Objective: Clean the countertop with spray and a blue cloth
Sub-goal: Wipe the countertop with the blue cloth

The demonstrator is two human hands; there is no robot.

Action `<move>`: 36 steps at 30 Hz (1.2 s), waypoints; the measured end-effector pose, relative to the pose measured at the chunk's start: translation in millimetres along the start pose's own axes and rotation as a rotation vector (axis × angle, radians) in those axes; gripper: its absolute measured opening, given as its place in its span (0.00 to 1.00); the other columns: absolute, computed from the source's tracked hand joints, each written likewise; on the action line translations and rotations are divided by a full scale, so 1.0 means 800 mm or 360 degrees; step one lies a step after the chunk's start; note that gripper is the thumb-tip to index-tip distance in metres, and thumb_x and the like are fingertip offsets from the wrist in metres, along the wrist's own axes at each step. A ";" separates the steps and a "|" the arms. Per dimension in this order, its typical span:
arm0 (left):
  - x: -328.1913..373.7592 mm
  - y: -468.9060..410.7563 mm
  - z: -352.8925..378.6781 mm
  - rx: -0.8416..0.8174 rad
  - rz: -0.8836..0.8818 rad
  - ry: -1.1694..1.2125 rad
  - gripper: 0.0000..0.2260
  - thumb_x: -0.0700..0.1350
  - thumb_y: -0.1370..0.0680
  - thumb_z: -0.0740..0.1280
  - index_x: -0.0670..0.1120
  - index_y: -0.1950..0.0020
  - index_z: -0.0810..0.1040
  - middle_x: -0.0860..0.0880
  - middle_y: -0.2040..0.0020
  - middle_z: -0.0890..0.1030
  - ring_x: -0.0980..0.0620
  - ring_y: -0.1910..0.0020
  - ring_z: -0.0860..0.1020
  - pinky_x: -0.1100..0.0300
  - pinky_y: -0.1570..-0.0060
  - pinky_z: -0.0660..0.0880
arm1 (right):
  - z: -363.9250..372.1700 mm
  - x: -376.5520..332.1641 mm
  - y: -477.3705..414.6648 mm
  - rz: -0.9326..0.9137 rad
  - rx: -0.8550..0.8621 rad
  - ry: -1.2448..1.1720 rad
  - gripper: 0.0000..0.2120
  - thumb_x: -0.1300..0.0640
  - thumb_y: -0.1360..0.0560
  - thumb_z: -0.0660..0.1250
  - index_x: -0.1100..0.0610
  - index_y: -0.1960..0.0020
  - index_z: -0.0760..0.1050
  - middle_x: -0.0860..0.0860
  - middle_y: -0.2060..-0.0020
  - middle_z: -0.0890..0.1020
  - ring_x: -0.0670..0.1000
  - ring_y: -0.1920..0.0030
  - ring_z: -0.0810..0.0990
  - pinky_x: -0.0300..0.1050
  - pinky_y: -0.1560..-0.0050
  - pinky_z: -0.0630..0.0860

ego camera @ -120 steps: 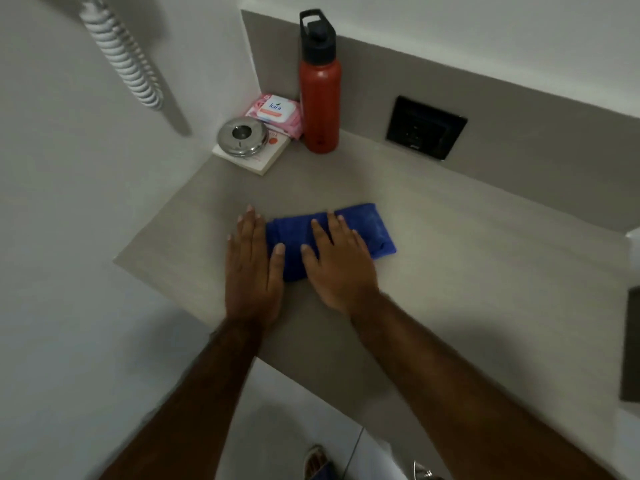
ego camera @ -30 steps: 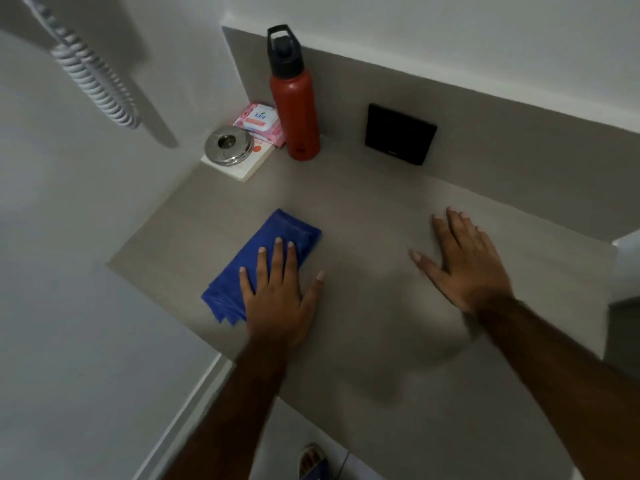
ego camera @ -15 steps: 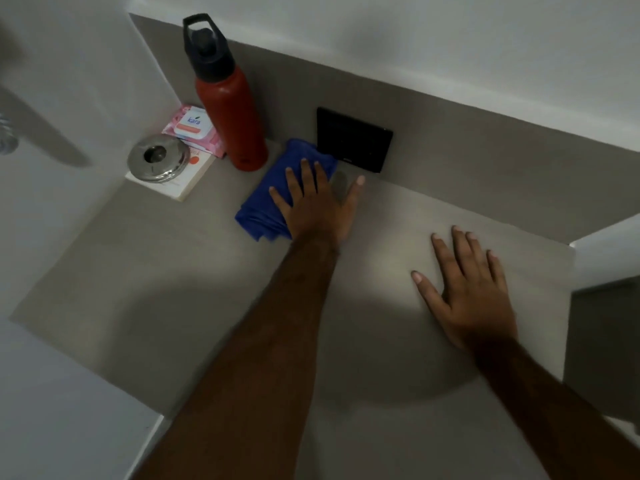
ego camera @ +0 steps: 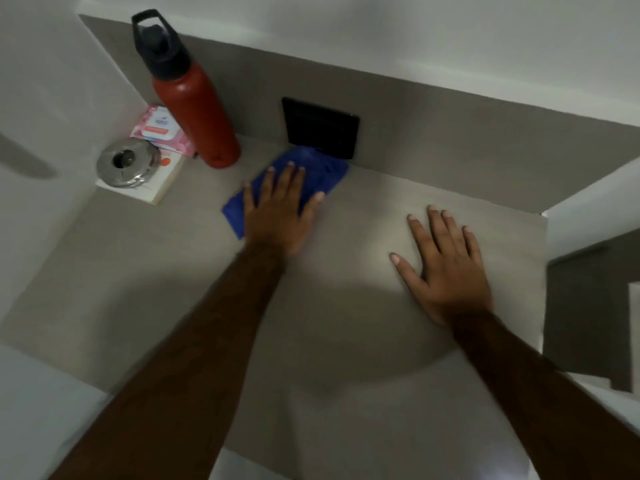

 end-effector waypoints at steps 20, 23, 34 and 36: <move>0.165 0.259 0.030 -0.0186 0.0299 0.0140 0.33 0.66 0.19 0.46 0.53 0.17 0.46 0.55 0.17 0.47 0.52 0.18 0.44 0.41 0.21 0.42 | -0.036 0.017 0.027 0.0058 -0.0134 -0.1000 0.24 0.49 0.15 0.61 0.59 0.23 0.69 0.57 0.25 0.73 0.57 0.25 0.69 0.39 0.26 0.58; 0.125 0.254 -0.004 -0.0041 -0.0002 0.0565 0.35 0.55 0.18 0.62 0.48 0.17 0.48 0.48 0.17 0.51 0.49 0.18 0.51 0.49 0.20 0.49 | -0.040 -0.010 0.036 -0.0078 -0.0331 -0.0846 0.27 0.43 0.20 0.68 0.56 0.26 0.74 0.55 0.31 0.79 0.57 0.31 0.75 0.47 0.28 0.69; 0.062 0.248 -0.035 -0.0139 -0.0500 0.1091 0.07 0.44 0.29 0.72 0.47 0.61 0.75 0.51 0.66 0.78 0.51 0.66 0.75 0.67 0.68 0.71 | -0.053 -0.005 0.043 0.0514 -0.0763 -0.1406 0.12 0.59 0.30 0.76 0.58 0.47 0.83 0.53 0.56 0.84 0.55 0.52 0.83 0.41 0.62 0.75; 0.091 0.246 -0.045 -0.0140 -0.0492 0.1311 0.08 0.45 0.30 0.71 0.44 0.59 0.74 0.50 0.66 0.77 0.51 0.66 0.74 0.58 0.65 0.73 | -0.072 0.032 0.064 0.0659 -0.0629 -0.1580 0.09 0.59 0.31 0.75 0.58 0.52 0.81 0.54 0.58 0.83 0.56 0.54 0.83 0.44 0.60 0.79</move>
Point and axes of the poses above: each hand's wrist, its own y-axis away from the middle knuckle, its own z-axis out of the palm, x = y × z, the point moved 9 cm from there along -y, towards the middle knuckle
